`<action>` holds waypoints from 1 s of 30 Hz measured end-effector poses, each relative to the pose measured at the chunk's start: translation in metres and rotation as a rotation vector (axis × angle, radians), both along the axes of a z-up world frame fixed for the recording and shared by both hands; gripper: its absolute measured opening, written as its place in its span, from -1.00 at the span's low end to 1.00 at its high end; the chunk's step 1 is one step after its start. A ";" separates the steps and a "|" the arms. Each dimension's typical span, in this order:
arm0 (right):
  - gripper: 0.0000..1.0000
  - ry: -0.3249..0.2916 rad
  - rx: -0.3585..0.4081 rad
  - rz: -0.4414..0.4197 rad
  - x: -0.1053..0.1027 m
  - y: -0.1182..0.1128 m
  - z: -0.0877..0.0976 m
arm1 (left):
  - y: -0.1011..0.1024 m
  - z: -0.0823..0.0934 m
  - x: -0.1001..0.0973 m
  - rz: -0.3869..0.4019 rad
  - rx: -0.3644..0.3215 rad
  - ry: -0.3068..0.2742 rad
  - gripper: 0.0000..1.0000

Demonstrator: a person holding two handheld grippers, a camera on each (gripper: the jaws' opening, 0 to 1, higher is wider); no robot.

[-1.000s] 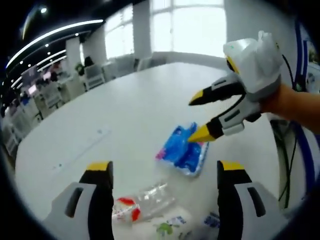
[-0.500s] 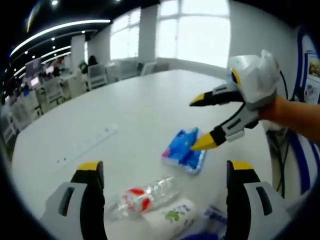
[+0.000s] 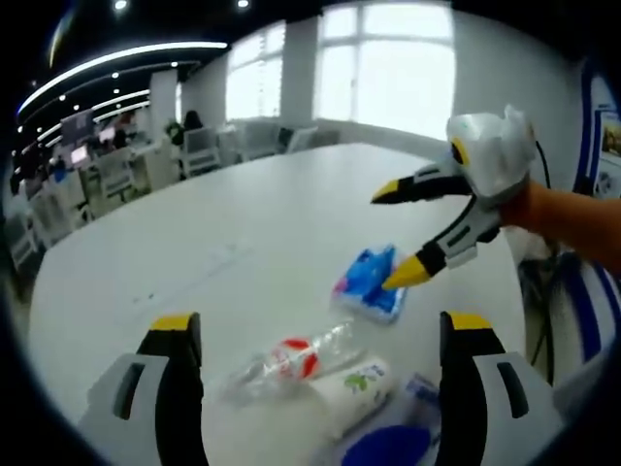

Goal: Arrange the tabletop items into an orderly group along one side of the table until the central work area is clear of visible clutter.

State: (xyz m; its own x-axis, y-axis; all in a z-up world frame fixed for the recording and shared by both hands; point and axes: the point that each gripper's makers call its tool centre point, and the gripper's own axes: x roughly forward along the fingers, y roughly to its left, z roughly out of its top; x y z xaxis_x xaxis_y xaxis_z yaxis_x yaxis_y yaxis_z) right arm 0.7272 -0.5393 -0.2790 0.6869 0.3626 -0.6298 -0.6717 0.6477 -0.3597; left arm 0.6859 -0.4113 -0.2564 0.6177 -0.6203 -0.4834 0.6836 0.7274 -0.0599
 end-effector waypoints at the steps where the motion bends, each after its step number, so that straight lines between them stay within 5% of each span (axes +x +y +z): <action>1: 0.50 0.004 -0.001 0.011 0.000 0.004 0.000 | 0.003 0.001 -0.001 0.003 -0.002 -0.002 0.98; 17: 0.51 0.085 -0.059 0.195 -0.008 0.057 -0.019 | 0.045 -0.009 -0.024 0.069 -0.042 0.011 0.98; 30: 0.45 0.143 -0.134 0.311 -0.008 0.081 -0.044 | 0.056 -0.017 -0.036 0.097 -0.070 0.030 0.98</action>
State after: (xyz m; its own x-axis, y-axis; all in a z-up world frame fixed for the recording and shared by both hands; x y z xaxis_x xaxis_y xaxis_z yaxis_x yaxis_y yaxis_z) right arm 0.7195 -0.4585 -0.3235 0.4581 0.4479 -0.7678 -0.8788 0.3578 -0.3156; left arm 0.6503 -0.3556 -0.2734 0.6621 -0.5913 -0.4603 0.6077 0.7831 -0.1319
